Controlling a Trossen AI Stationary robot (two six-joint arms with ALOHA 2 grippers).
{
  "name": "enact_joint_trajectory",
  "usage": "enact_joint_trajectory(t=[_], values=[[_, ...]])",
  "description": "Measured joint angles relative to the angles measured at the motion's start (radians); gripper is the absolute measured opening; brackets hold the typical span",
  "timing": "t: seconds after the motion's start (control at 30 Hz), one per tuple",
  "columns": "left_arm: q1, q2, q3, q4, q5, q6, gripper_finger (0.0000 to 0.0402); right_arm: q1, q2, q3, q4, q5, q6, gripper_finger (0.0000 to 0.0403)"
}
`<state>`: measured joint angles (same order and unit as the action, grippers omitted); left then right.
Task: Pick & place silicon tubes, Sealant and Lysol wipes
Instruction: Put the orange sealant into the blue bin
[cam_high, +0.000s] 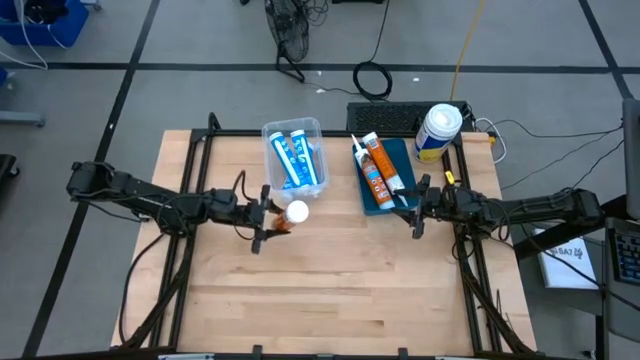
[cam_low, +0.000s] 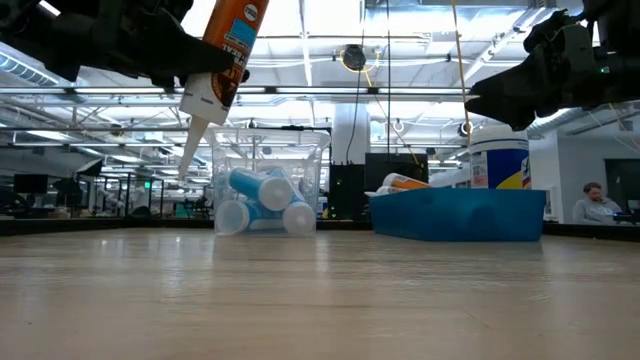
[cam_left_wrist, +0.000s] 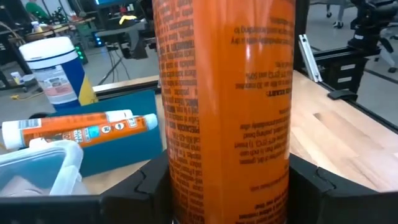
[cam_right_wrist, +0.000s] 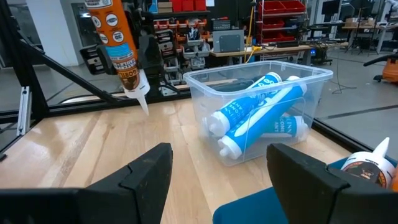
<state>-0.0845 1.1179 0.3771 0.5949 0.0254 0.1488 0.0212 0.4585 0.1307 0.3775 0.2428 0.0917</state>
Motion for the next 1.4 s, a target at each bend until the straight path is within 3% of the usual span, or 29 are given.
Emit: enact_joint_trajectory(t=[0.87,1.13,1.3,1.4], values=[[0.0,0.015,0.0,0.014,-0.002,-0.053,0.0208,0.0,0.009,0.0,0.015,-0.003,0.001,0.0242],[0.004,0.185,0.014,0.248,0.026,-0.002,0.0208,0.0,0.129,0.0,0.207,-0.007,0.002,0.0242],[0.036,0.312,0.116,0.232,0.036,-0.002,0.0208,0.0,0.279,0.001,0.401,-0.009,-0.001,0.0242],[0.062,0.394,0.201,0.206,0.104,0.005,0.0208,0.0,0.375,0.001,0.512,-0.014,-0.006,0.0242]])
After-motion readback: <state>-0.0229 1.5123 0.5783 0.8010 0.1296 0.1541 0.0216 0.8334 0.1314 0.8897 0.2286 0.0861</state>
